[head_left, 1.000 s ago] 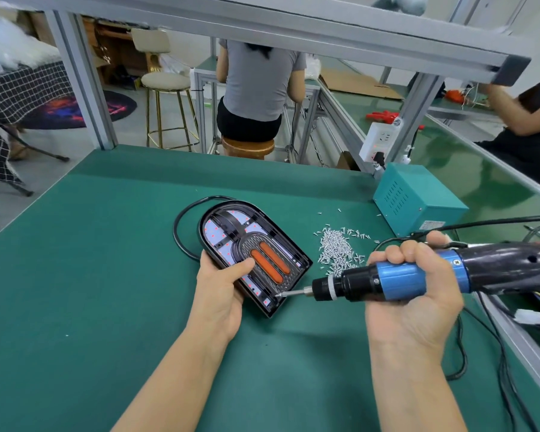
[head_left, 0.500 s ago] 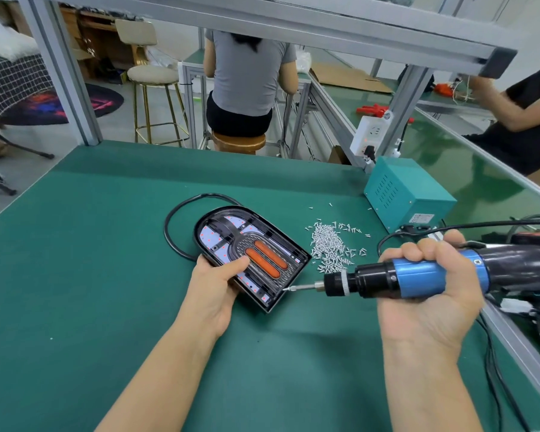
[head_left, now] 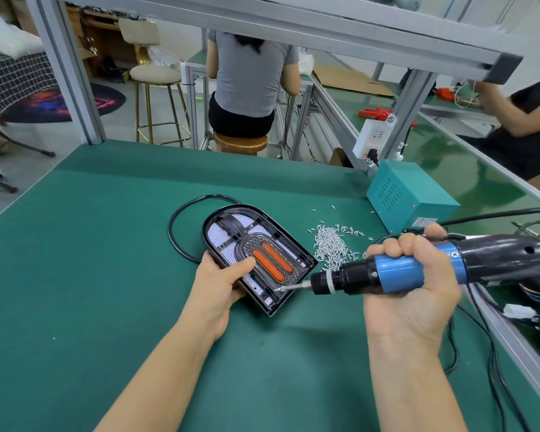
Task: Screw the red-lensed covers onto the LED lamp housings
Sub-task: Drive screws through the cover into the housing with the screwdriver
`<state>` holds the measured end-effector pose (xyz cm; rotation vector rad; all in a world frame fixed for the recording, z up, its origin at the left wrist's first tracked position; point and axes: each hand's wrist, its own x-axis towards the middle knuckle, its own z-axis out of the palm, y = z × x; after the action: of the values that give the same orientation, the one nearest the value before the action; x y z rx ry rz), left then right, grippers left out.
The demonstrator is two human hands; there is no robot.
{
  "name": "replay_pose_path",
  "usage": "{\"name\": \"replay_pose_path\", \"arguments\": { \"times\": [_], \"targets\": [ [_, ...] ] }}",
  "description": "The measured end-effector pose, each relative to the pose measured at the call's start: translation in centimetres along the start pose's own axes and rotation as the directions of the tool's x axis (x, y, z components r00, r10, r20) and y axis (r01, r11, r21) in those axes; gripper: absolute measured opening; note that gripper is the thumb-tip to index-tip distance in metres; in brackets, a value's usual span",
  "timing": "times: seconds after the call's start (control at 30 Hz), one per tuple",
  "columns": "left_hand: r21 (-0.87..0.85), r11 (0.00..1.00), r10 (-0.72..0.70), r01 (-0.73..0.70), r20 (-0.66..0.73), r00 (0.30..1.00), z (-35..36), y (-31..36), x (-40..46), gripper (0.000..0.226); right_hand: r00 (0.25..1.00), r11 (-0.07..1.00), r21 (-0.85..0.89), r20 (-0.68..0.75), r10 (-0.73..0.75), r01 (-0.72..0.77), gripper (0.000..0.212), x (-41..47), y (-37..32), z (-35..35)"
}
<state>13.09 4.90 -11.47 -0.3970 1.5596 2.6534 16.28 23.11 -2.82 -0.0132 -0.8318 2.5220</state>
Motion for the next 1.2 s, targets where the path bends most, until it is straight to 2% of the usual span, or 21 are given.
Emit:
{"name": "replay_pose_path", "arguments": {
  "times": [0.5, 1.2],
  "targets": [
    [0.06, 0.993, 0.097, -0.098, 0.015, 0.995, 0.1, -0.4, -0.7, 0.043, 0.998, 0.995, -0.088, 0.05, -0.046, 0.05, 0.03, -0.3, 1.0, -0.4],
    [0.063, 0.992, 0.108, -0.108, 0.007, 0.994, 0.0, -0.8, -0.6, 0.042, 0.987, 0.968, -0.23, 0.144, -0.071, 0.103, 0.03, -0.8, 1.9, 0.0]
  ]
}}
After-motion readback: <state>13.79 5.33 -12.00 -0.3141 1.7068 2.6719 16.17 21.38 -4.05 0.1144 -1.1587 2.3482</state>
